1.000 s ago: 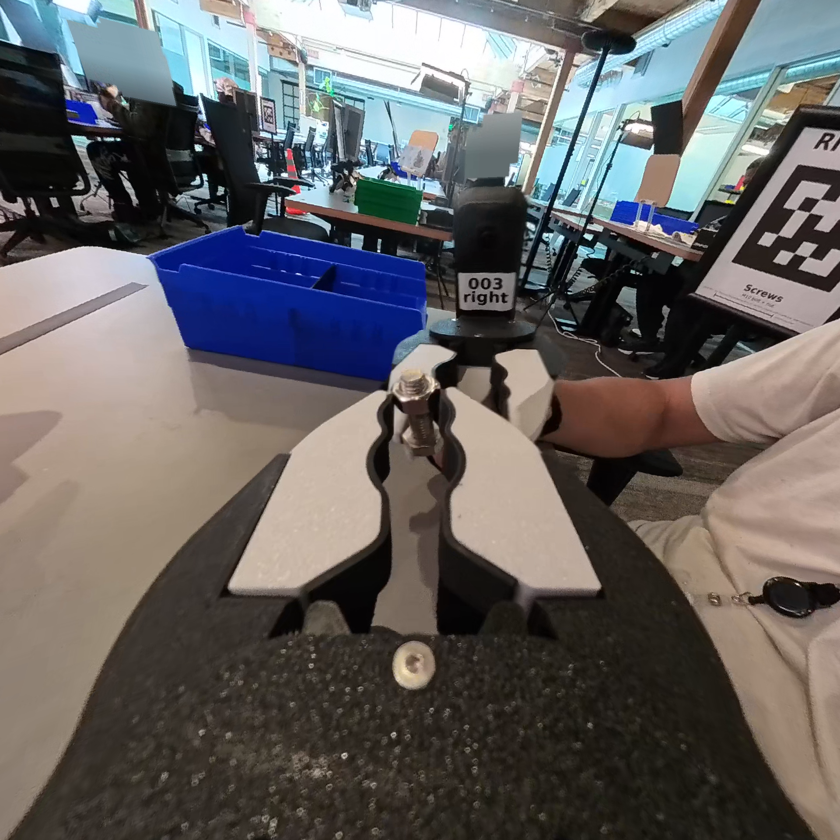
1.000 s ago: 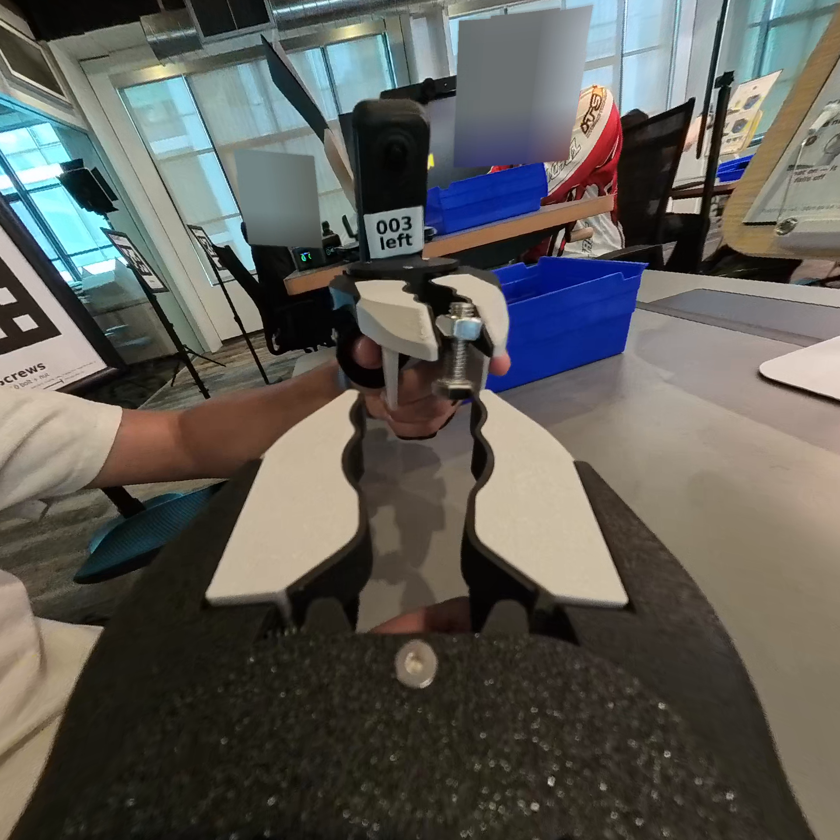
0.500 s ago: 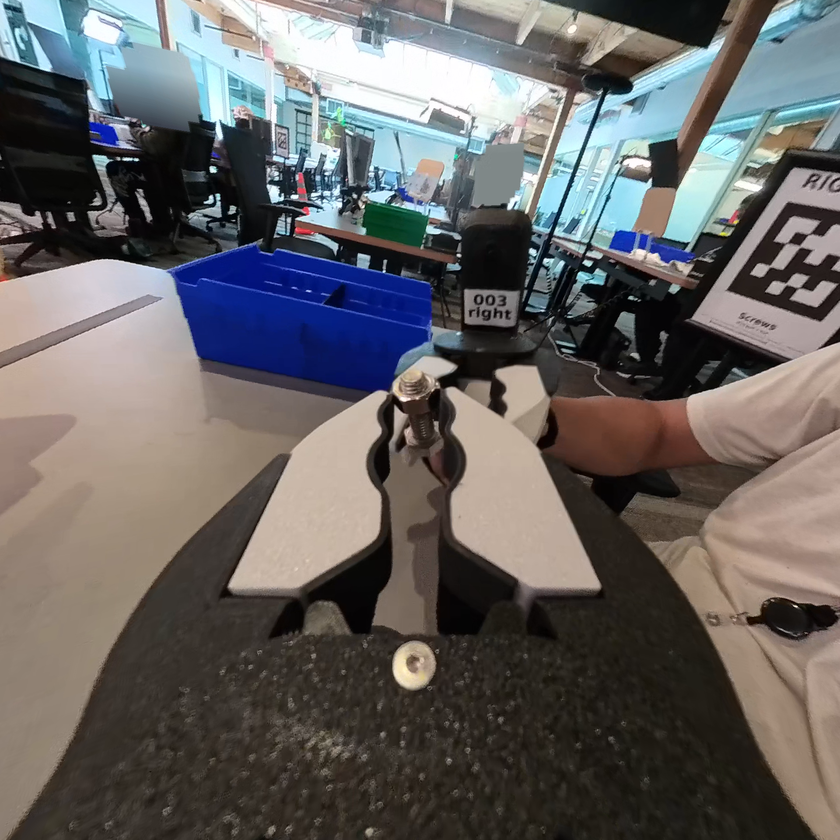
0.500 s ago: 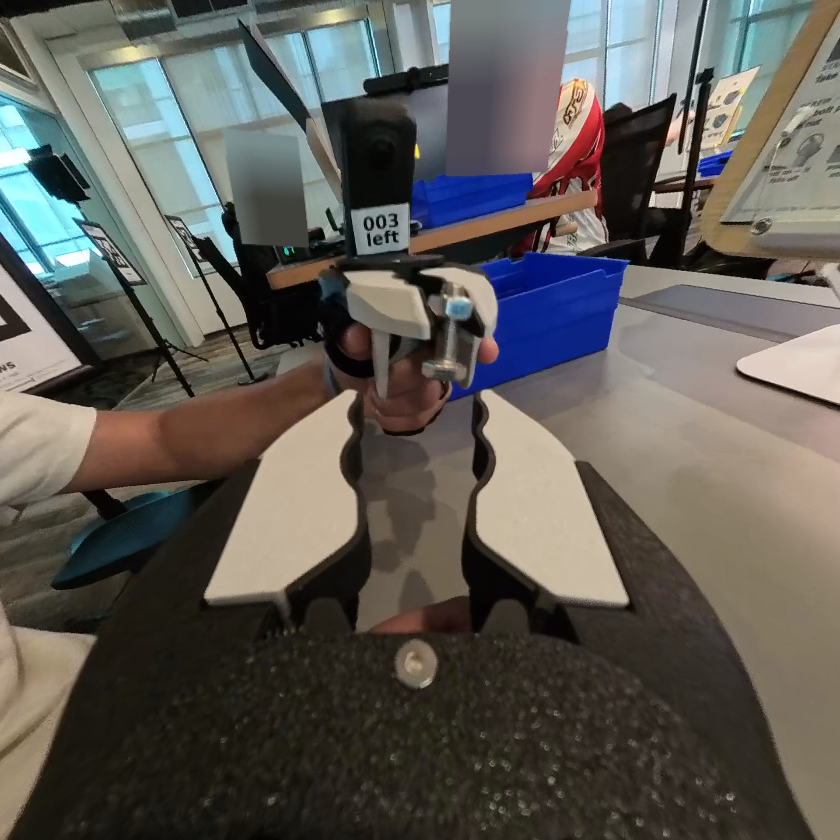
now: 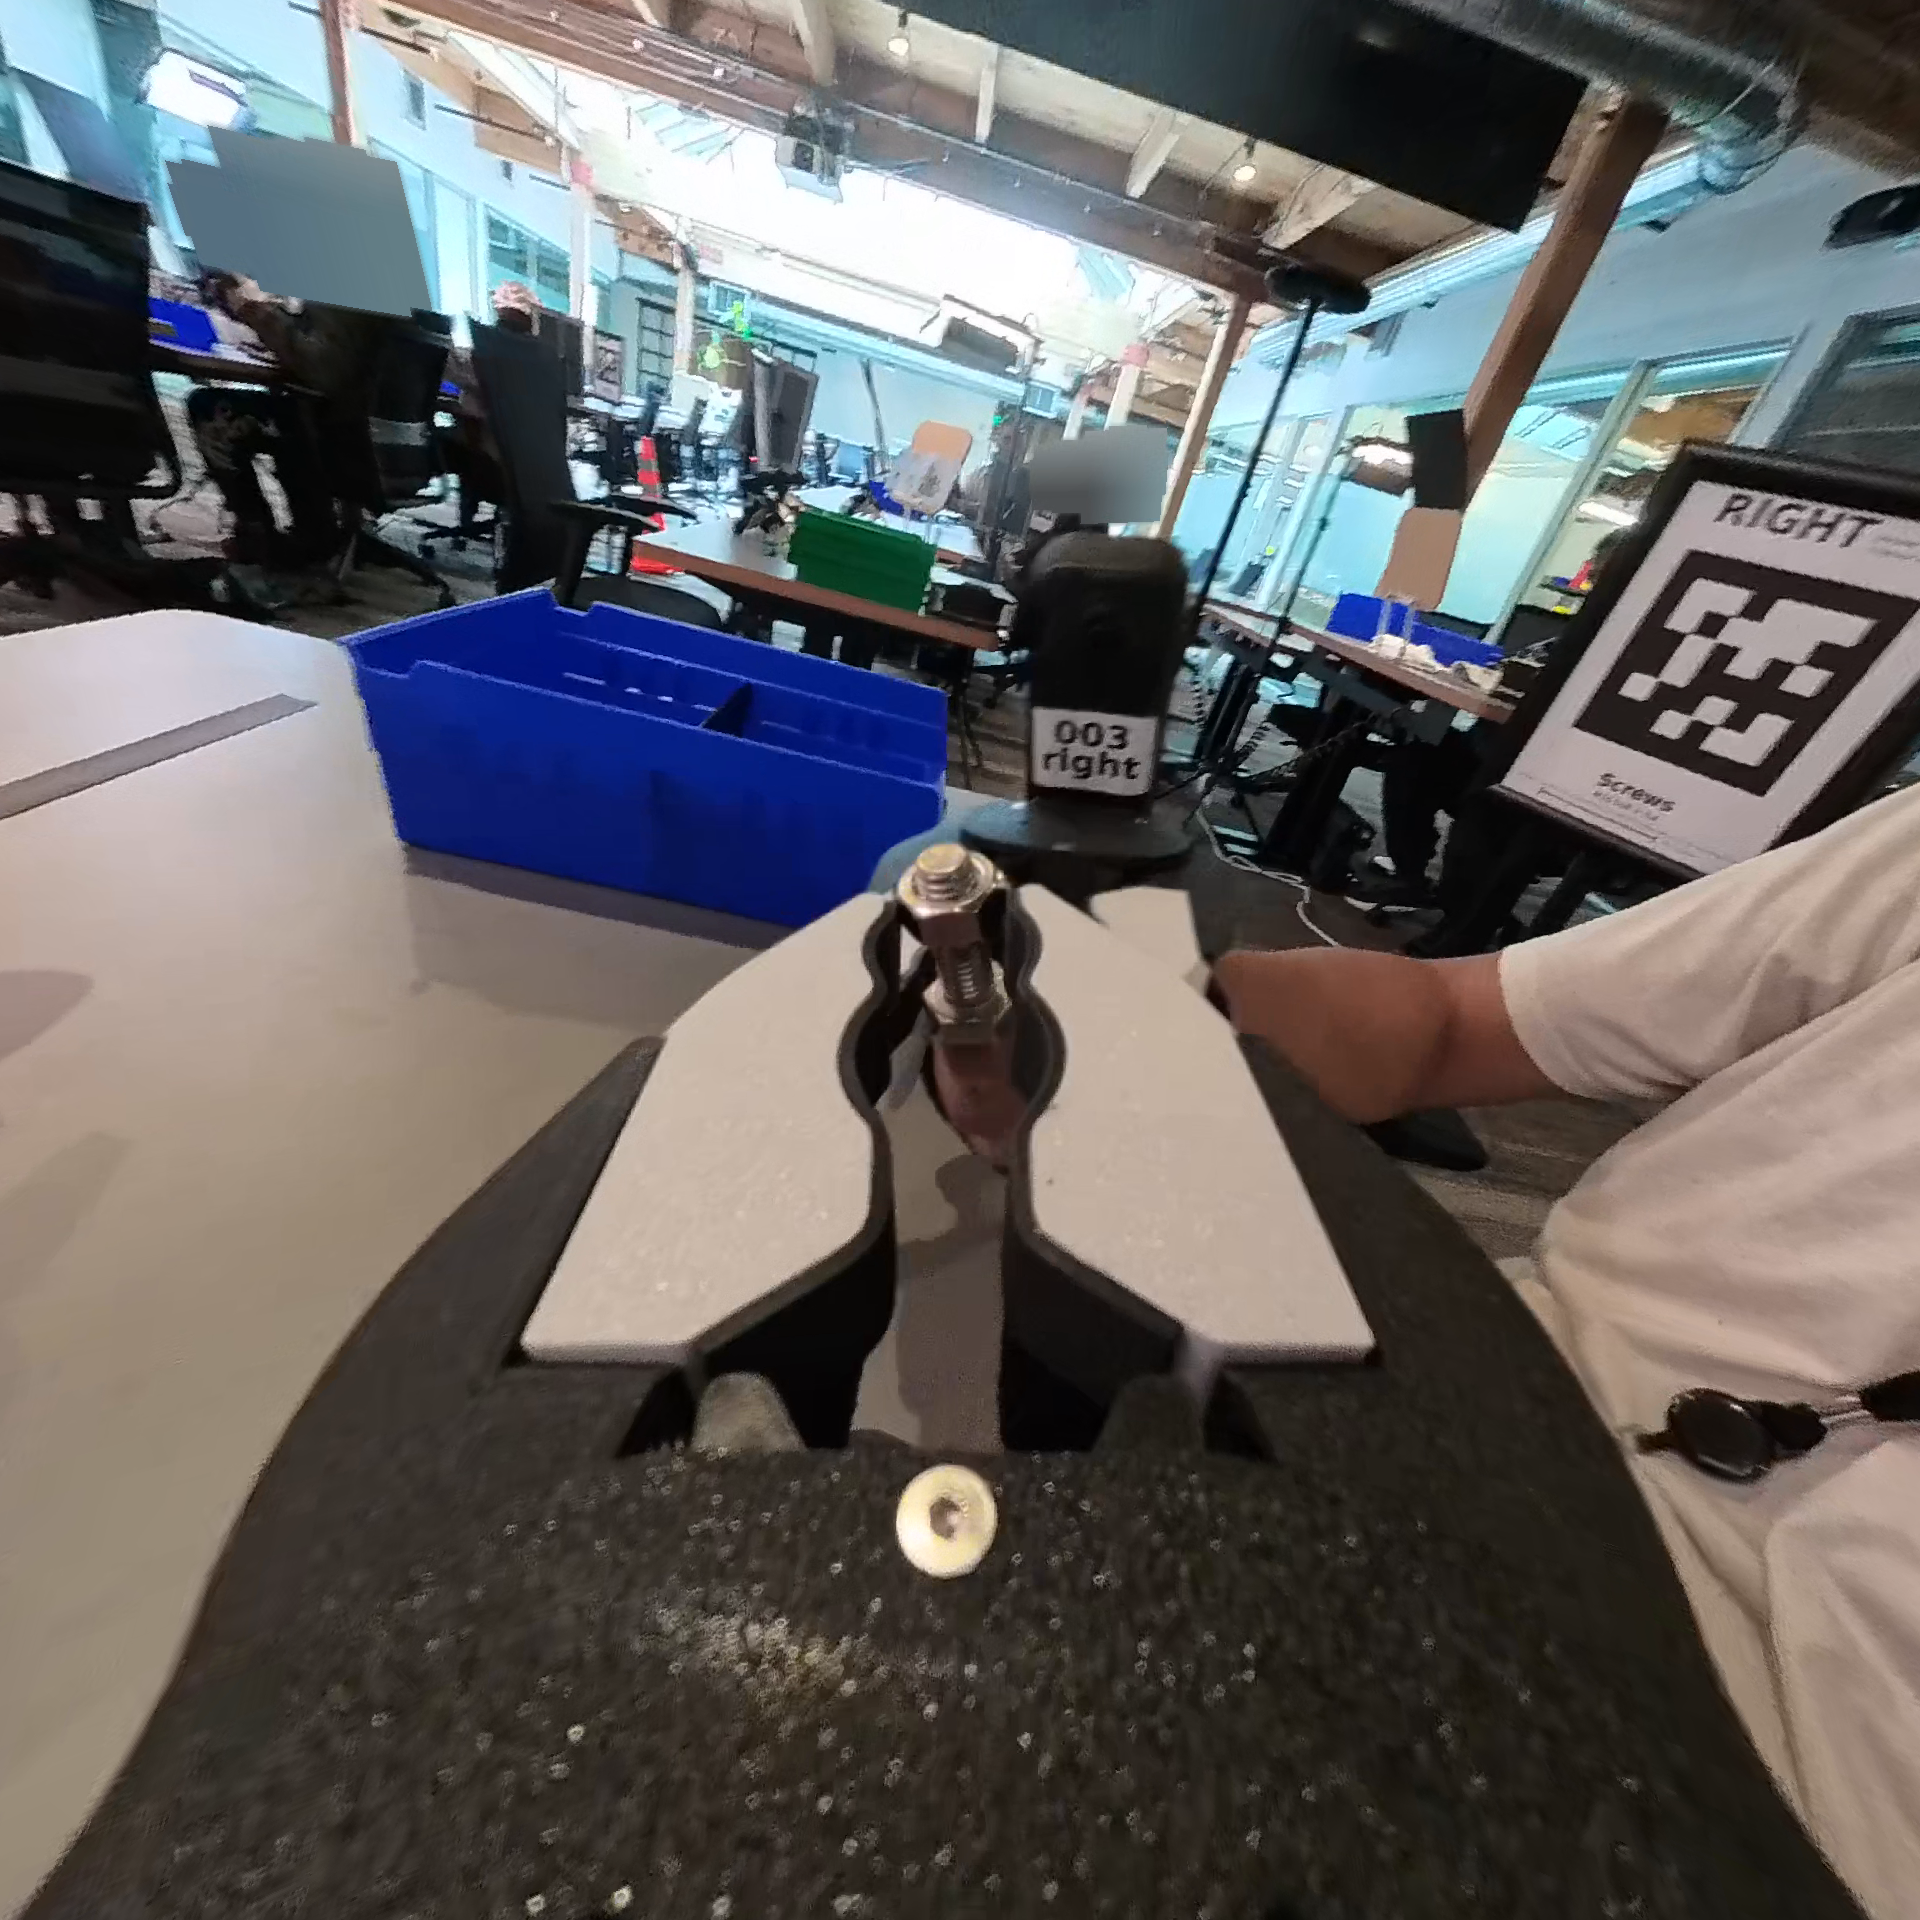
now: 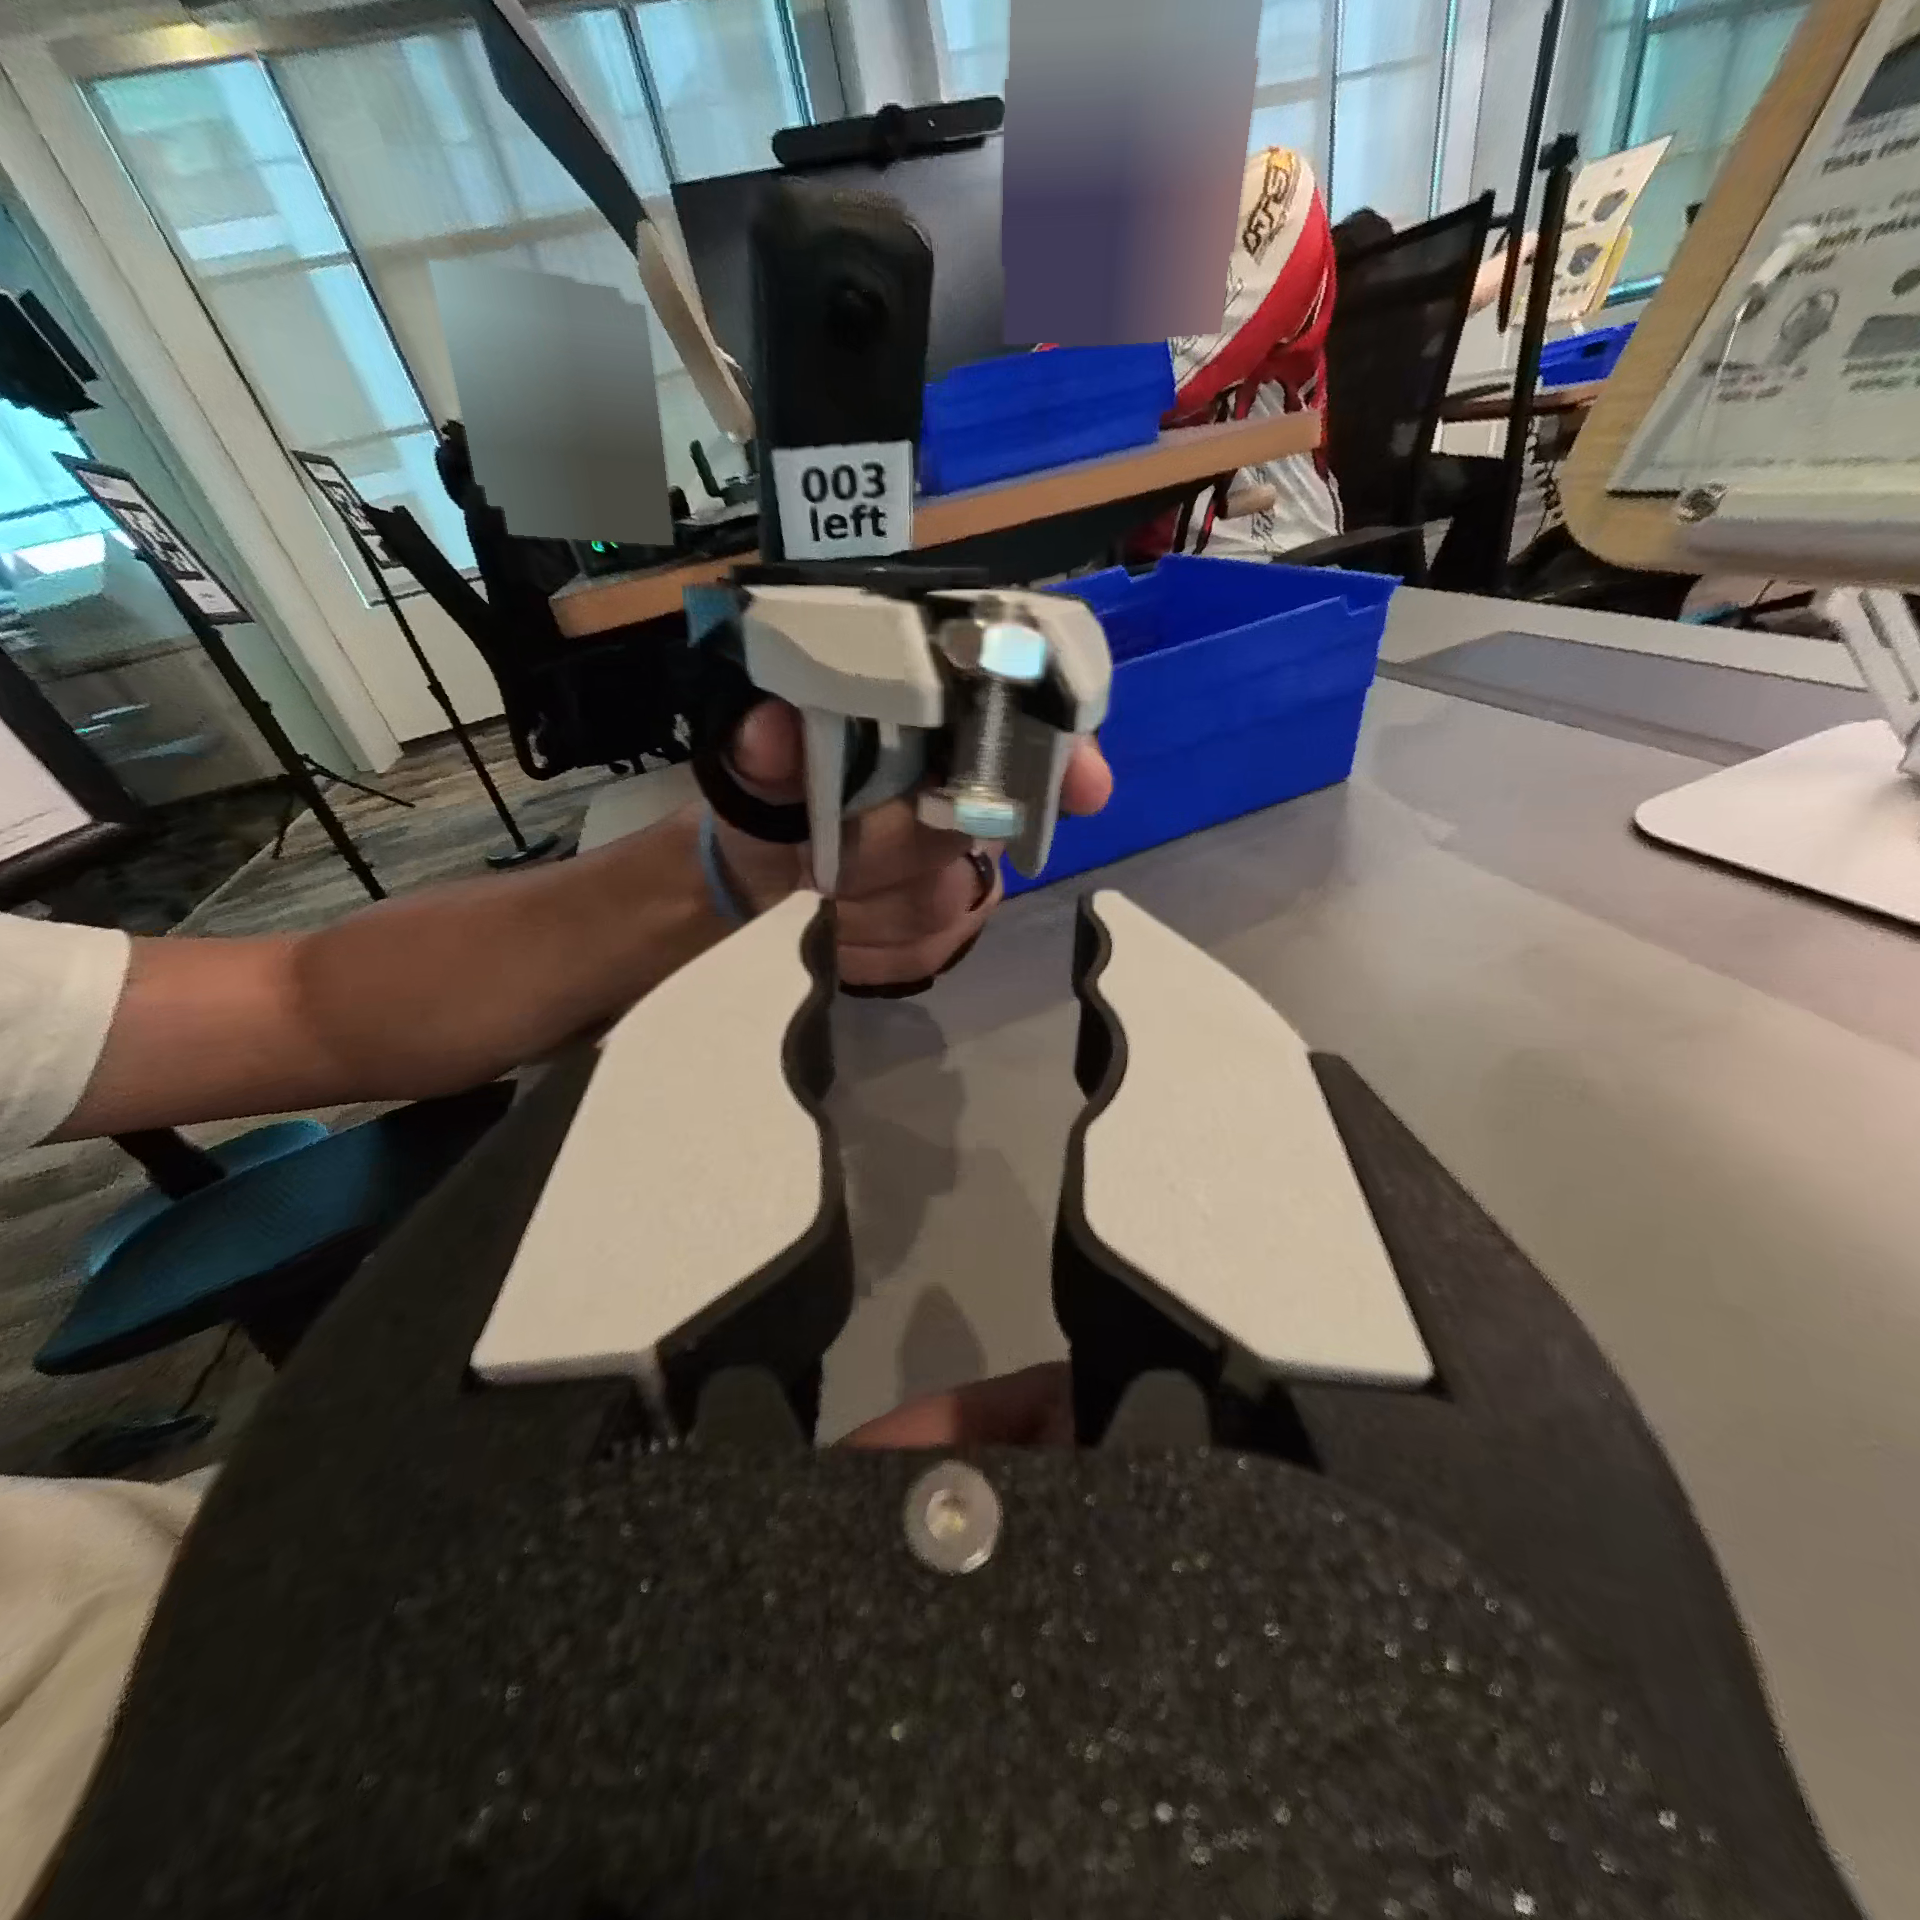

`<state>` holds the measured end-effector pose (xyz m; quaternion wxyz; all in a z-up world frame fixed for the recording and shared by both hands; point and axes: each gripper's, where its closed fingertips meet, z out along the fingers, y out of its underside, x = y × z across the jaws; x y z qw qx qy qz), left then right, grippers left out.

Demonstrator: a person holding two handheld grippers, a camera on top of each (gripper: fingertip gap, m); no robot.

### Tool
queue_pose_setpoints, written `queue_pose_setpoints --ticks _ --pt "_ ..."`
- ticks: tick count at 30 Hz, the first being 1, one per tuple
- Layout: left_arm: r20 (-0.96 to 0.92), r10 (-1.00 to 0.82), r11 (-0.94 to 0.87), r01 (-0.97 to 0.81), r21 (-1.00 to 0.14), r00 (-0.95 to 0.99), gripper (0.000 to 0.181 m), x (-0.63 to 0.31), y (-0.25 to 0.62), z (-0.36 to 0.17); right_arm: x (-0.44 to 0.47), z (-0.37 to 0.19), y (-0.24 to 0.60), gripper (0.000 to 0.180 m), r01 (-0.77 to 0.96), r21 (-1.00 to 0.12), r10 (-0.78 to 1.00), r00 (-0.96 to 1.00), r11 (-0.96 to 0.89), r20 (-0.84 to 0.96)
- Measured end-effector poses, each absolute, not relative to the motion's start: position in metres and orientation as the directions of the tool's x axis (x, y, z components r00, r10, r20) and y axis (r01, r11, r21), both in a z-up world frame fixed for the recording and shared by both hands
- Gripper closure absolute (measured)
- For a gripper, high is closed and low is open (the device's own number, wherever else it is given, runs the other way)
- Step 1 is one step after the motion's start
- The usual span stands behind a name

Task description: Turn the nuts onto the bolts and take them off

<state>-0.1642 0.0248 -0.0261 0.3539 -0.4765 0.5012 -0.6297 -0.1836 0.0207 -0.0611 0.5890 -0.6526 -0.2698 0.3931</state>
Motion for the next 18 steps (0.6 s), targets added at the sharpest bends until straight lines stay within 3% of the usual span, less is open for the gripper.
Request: queue_pose_setpoints --ticks 5,8,15,18 --pt "0.229 -0.911 -0.225 -0.053 -0.973 -0.343 0.162 -0.162 0.011 -0.029 -0.186 -0.053 0.016 0.146 -0.2 -0.957 0.841 0.463 -0.21 -0.281" --pt "0.223 -0.912 -0.213 -0.069 -0.975 -0.345 0.162 -0.16 0.009 -0.033 -0.184 -0.053 0.013 0.161 -0.189 -0.961 0.851 0.451 -0.204 -0.269" --pt "0.252 -0.904 -0.24 -0.078 -0.968 -0.346 0.161 -0.157 0.007 -0.035 -0.185 -0.058 0.015 0.161 -0.139 -0.976 0.848 0.483 -0.17 -0.217" --pt "0.273 -0.899 -0.274 -0.046 -0.96 -0.341 0.15 -0.158 0.01 -0.028 -0.184 -0.058 0.017 0.161 -0.116 -0.985 0.836 0.523 -0.125 -0.168"
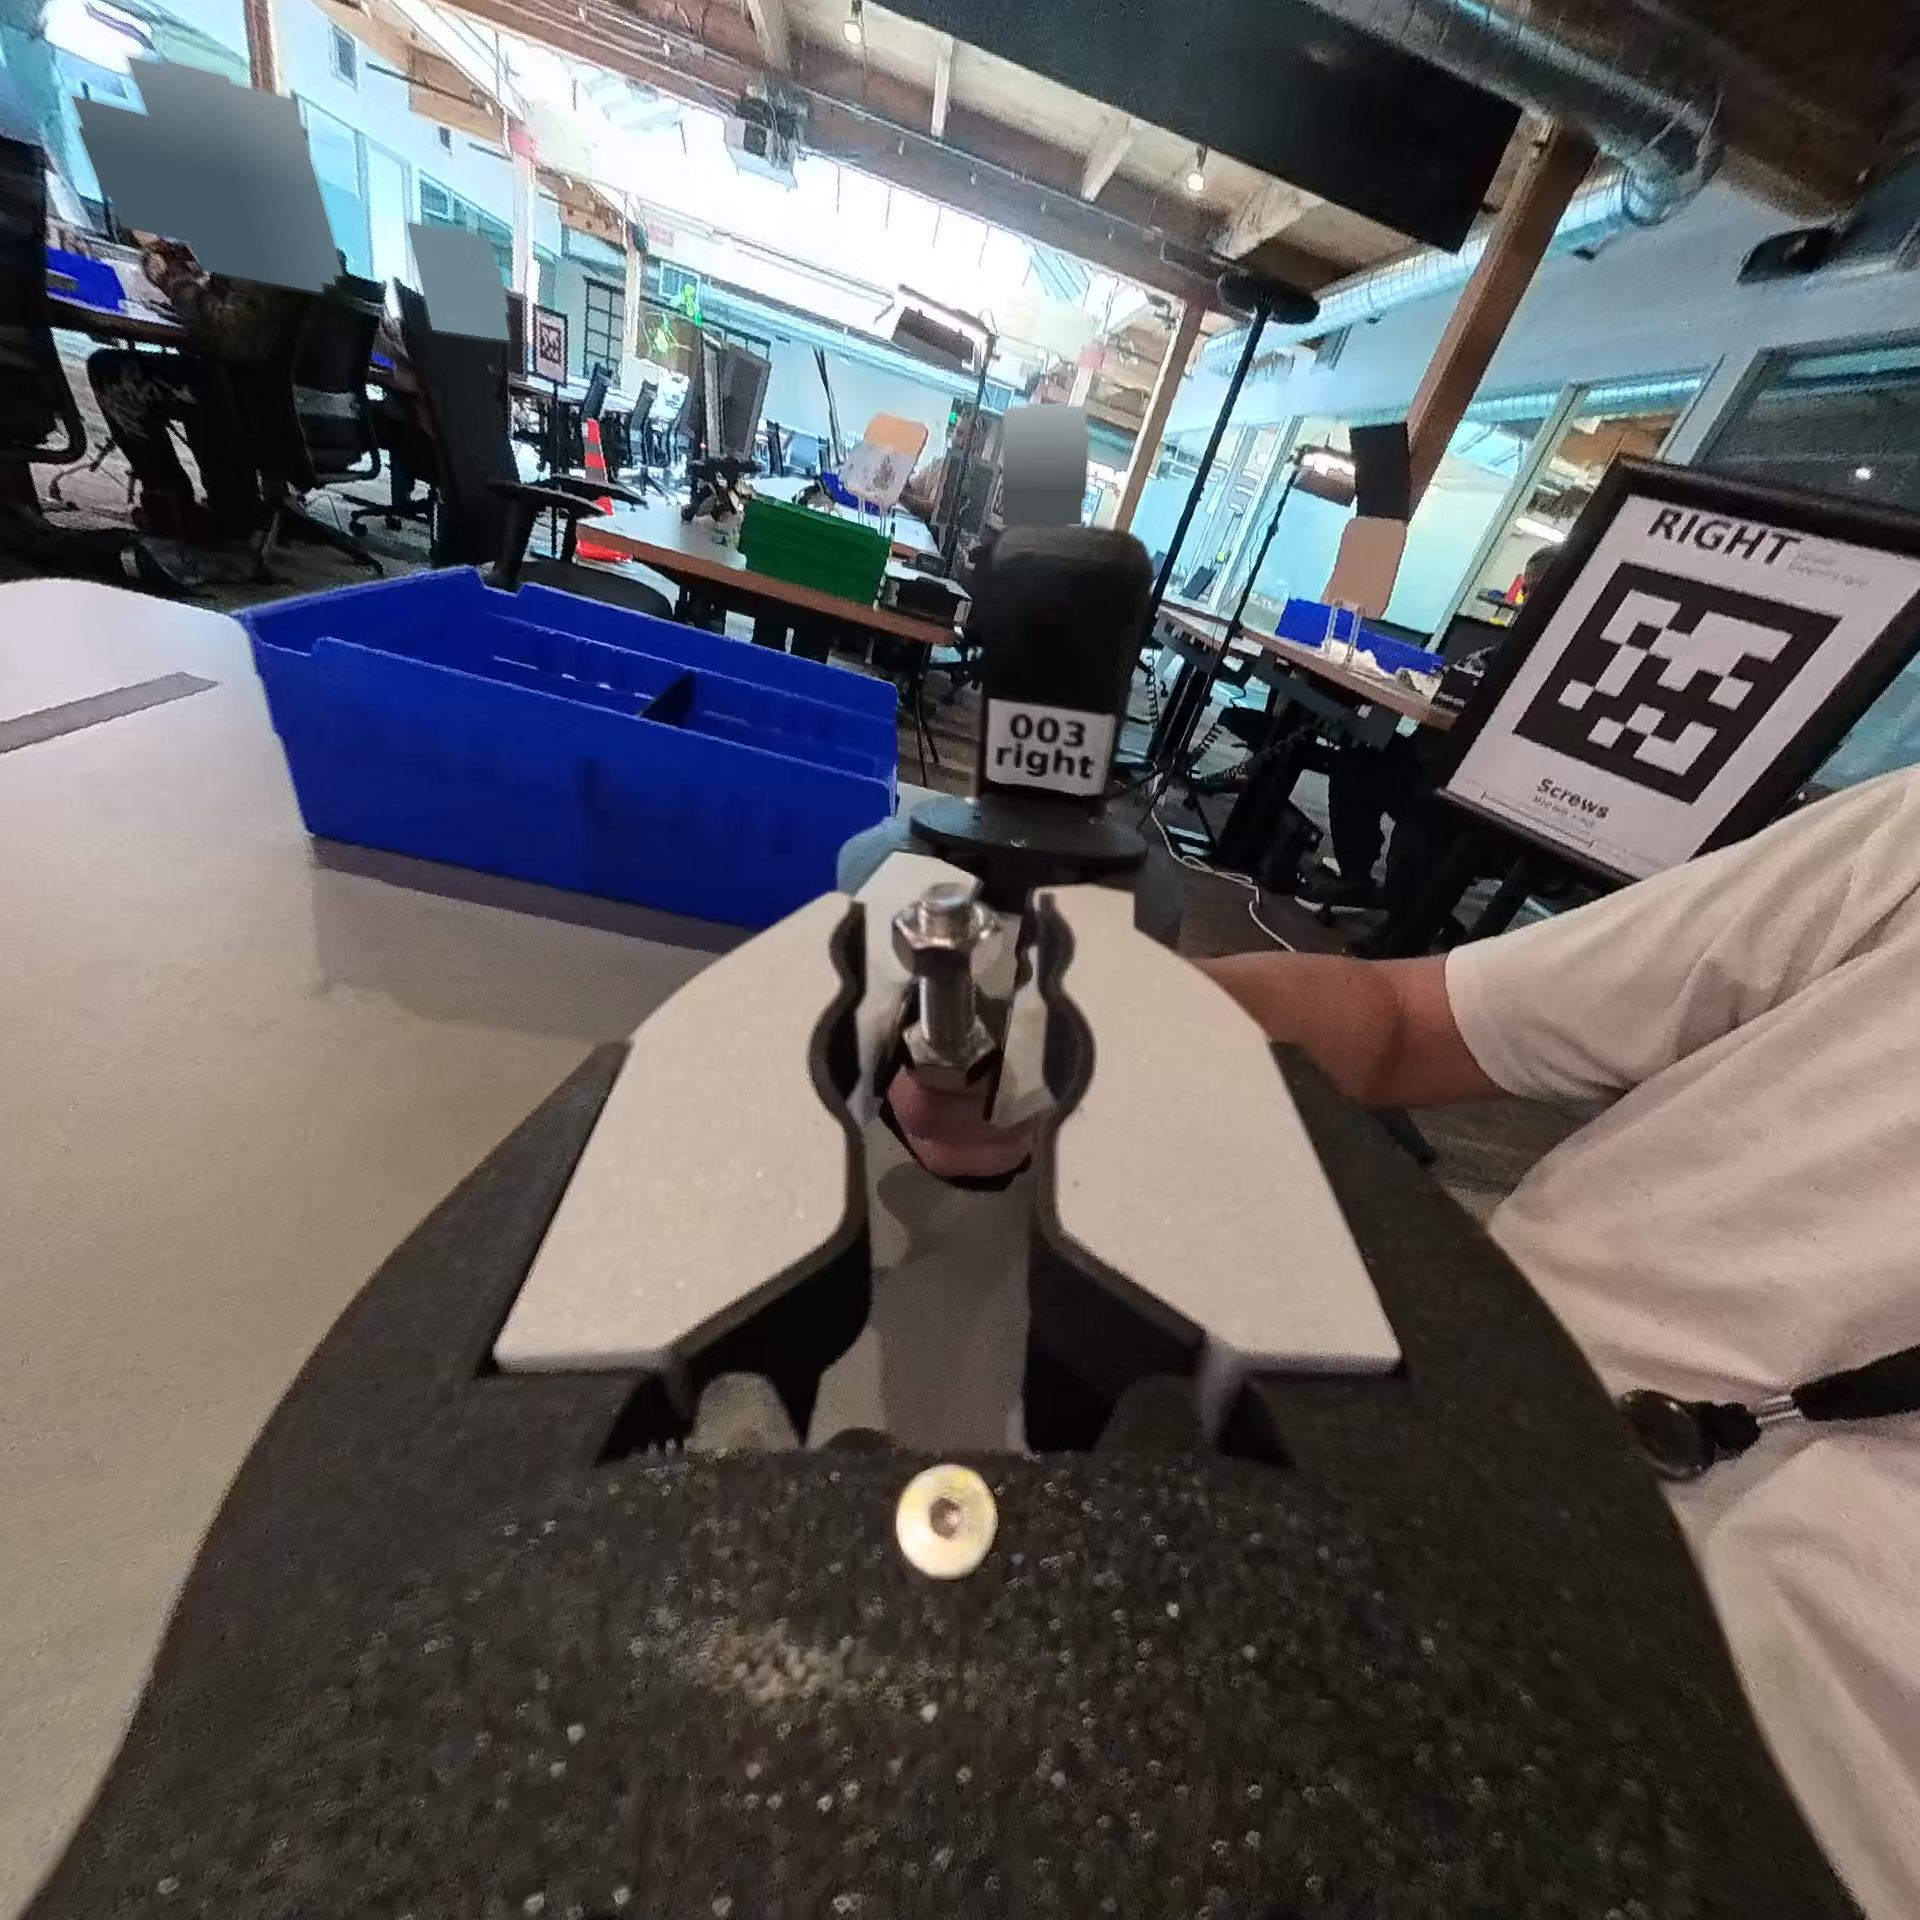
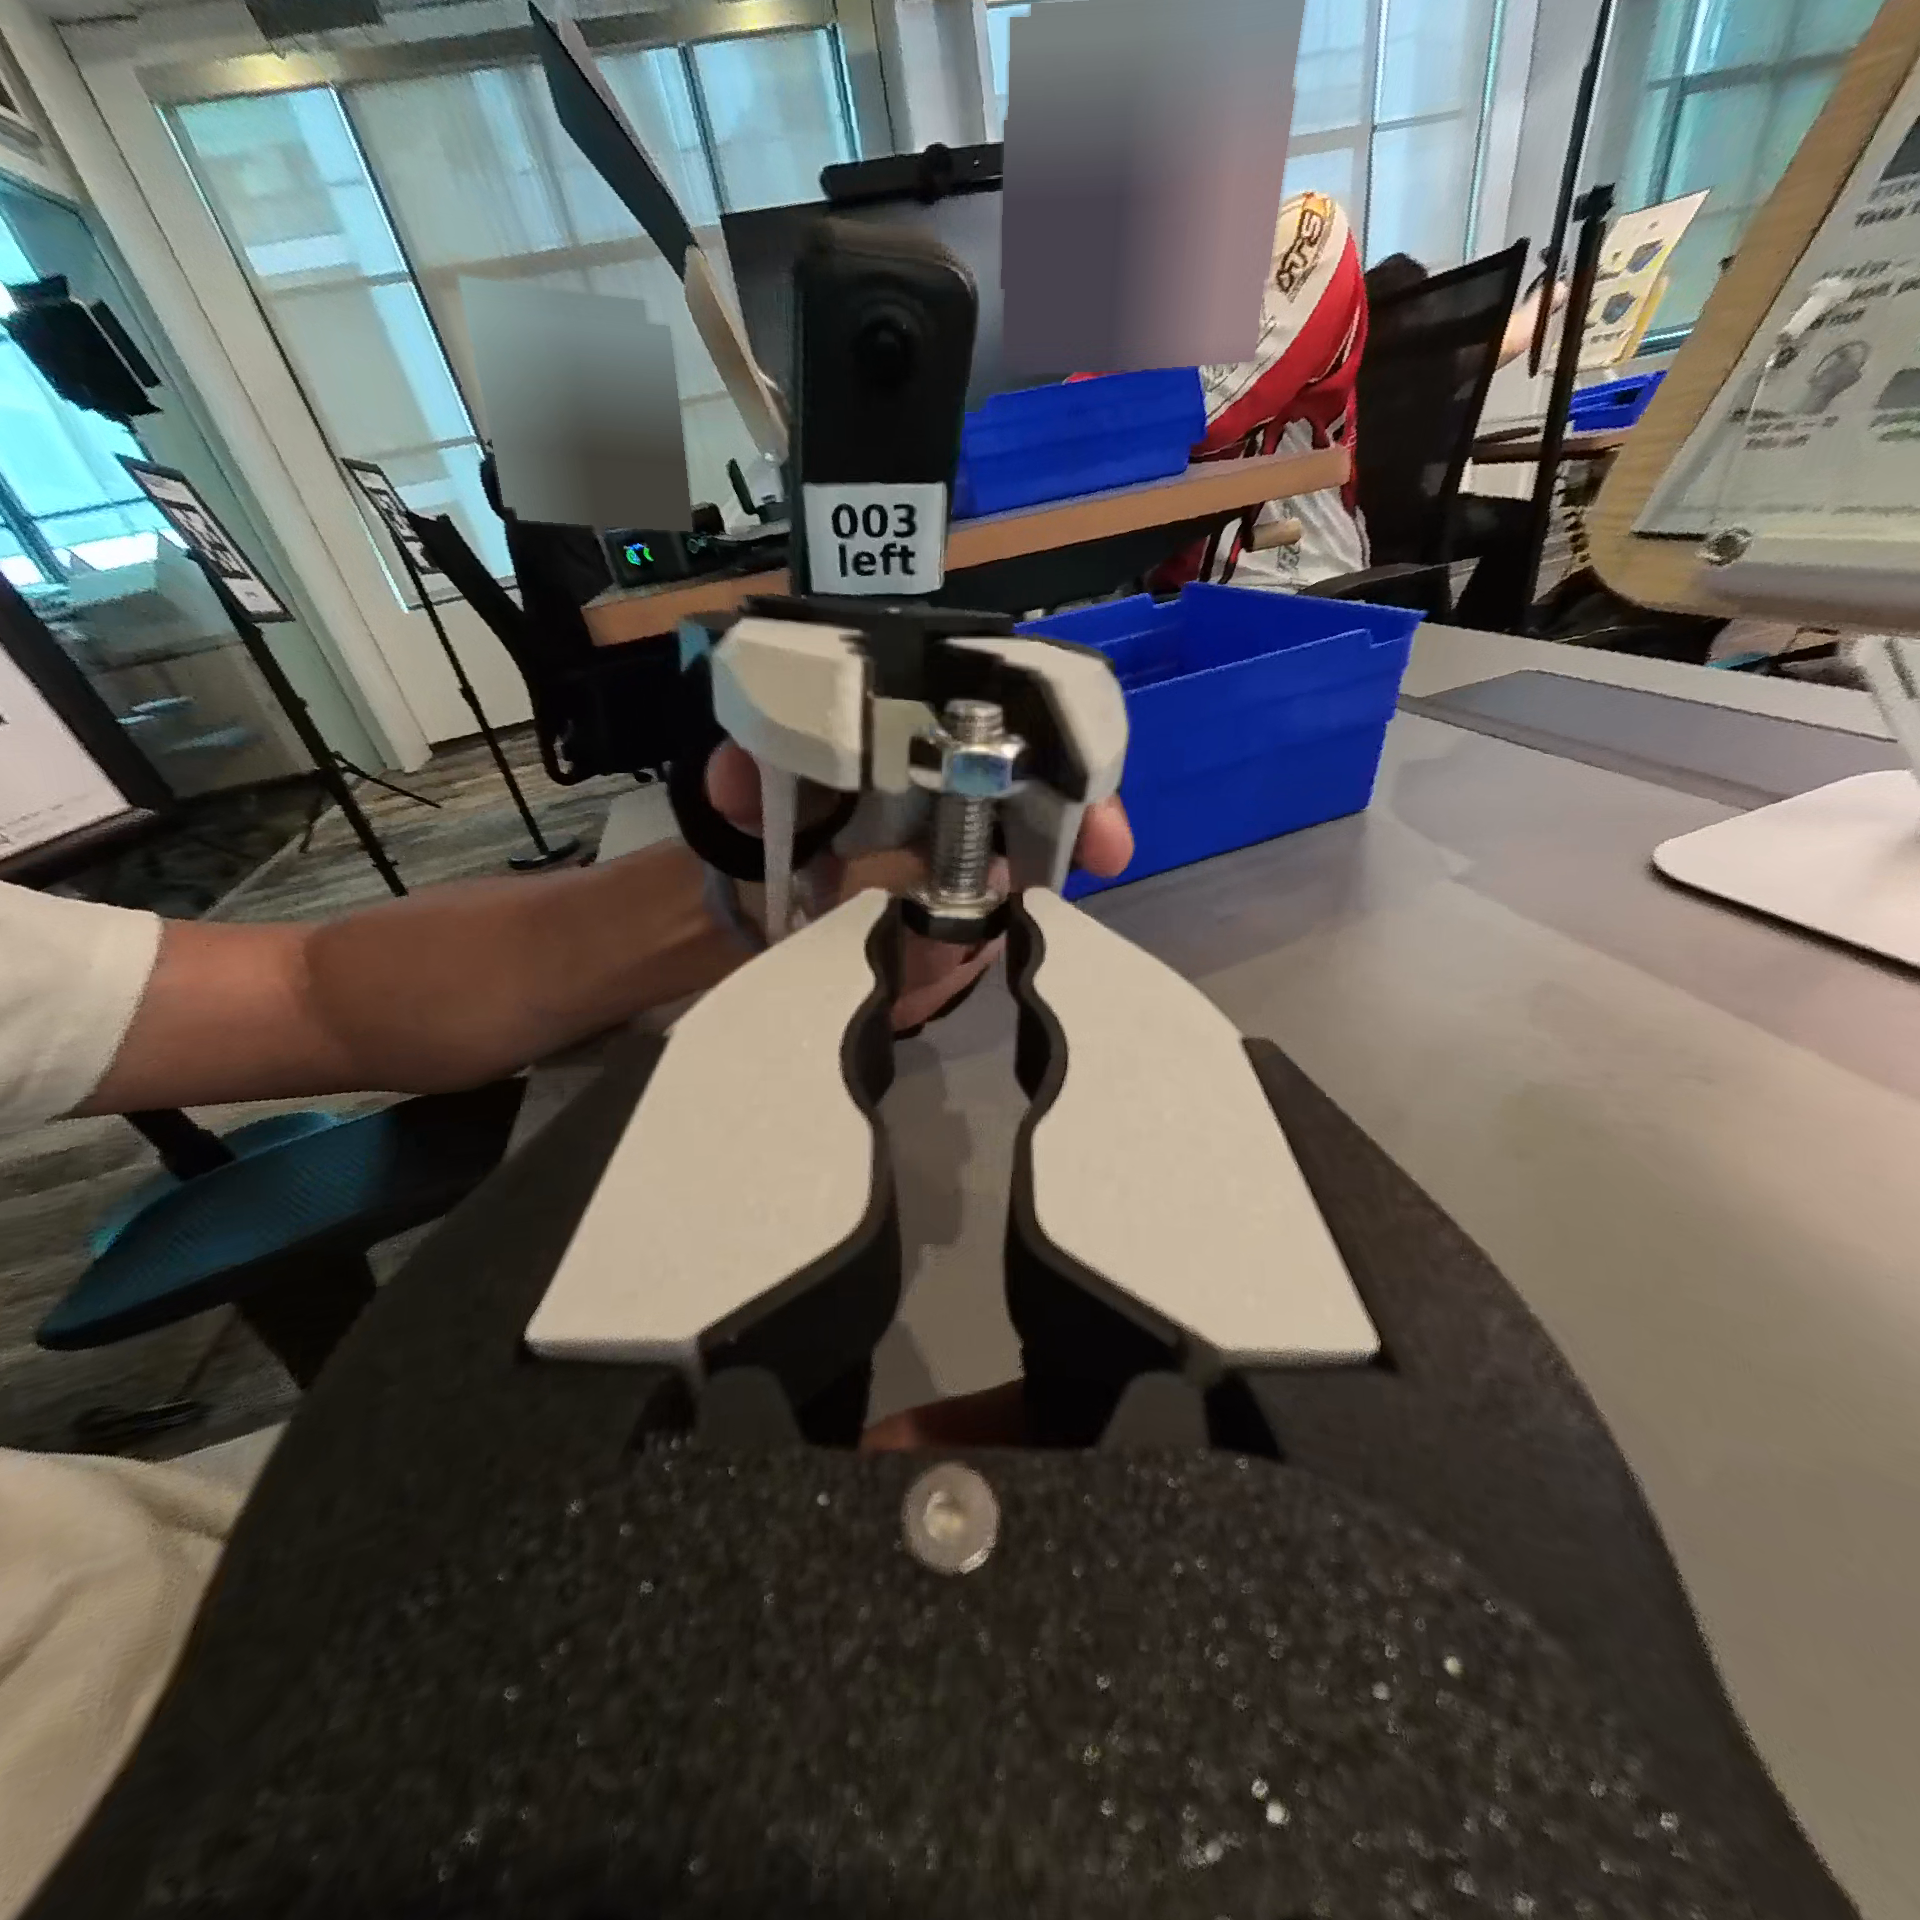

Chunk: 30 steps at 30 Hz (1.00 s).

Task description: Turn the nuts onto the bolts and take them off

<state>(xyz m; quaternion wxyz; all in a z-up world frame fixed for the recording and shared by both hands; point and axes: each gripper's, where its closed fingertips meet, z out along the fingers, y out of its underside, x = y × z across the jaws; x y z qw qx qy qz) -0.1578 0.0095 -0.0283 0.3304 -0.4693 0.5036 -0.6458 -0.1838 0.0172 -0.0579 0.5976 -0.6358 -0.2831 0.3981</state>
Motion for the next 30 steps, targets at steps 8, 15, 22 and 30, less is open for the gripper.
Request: queue_pose_setpoints --ticks 8,15,22,30 --pt "0.275 -0.906 -0.274 -0.05 -0.96 -0.322 0.154 -0.158 0.013 -0.029 -0.184 -0.057 0.017 0.162 -0.12 -0.986 0.833 0.529 -0.115 -0.161" --pt "0.268 -0.903 -0.26 -0.068 -0.963 -0.336 0.162 -0.159 0.009 -0.029 -0.184 -0.057 0.017 0.161 -0.116 -0.988 0.828 0.54 -0.103 -0.15" --pt "0.185 -0.949 -0.172 -0.073 -0.982 -0.255 0.162 -0.158 0.017 -0.031 -0.179 -0.059 0.023 0.158 -0.019 -0.999 0.747 0.664 0.035 0.014" --pt "0.196 -0.937 -0.178 -0.09 -0.98 -0.29 0.162 -0.156 0.01 -0.036 -0.191 -0.059 0.015 0.124 -0.106 -0.99 0.835 0.533 -0.097 -0.139"
